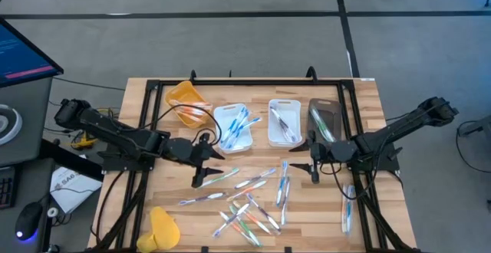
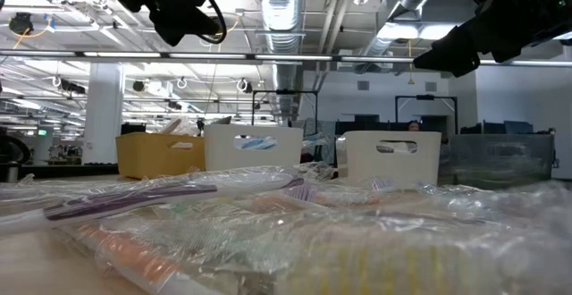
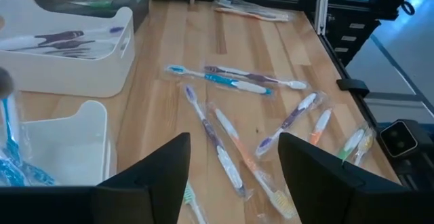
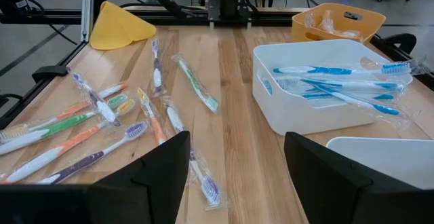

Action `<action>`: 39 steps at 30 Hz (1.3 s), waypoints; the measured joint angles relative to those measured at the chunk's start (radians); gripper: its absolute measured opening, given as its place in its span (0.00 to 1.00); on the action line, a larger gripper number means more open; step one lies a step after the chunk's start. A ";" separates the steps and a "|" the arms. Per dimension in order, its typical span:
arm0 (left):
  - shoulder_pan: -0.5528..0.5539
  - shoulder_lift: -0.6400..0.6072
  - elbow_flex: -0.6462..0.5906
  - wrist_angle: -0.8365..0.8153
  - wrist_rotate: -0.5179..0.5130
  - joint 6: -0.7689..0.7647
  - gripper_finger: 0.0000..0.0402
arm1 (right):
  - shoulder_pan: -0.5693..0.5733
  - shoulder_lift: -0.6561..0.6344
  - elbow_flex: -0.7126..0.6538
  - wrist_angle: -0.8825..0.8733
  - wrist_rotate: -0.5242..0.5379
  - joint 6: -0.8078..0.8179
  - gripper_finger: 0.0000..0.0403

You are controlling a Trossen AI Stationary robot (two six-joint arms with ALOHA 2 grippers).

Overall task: Pick & Place Toothbrushes
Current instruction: Put the purple toothbrush into the right white bin

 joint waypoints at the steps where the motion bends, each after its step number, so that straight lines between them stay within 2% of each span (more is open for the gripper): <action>1: 0.000 0.000 0.000 0.001 0.000 -0.001 0.54 | 0.000 0.000 0.000 0.000 0.000 0.000 0.58; 11: -0.008 -0.001 0.000 0.028 -0.001 -0.007 0.55 | 0.000 0.000 0.000 0.025 0.000 0.025 0.58; 18: -0.092 -0.001 0.000 0.142 -0.002 0.106 0.51 | 0.000 0.000 0.000 0.032 0.000 0.027 0.58; 21: -0.129 -0.001 0.000 0.161 -0.011 0.099 0.49 | 0.000 0.000 0.000 0.036 0.000 0.043 0.58; 24: -0.179 0.010 0.000 0.281 -0.019 0.081 0.47 | 0.000 0.000 0.000 0.036 0.000 0.046 0.58; 29: -0.264 0.059 0.001 0.469 -0.010 0.234 0.47 | 0.000 0.000 0.000 0.047 0.000 0.046 0.58; 34: -0.276 0.095 0.001 0.484 -0.081 0.261 0.50 | 0.000 0.000 0.000 0.066 0.000 0.058 0.58; 39: -0.277 0.143 0.039 0.484 -0.085 0.263 0.50 | 0.001 0.000 0.000 0.081 -0.001 0.062 0.58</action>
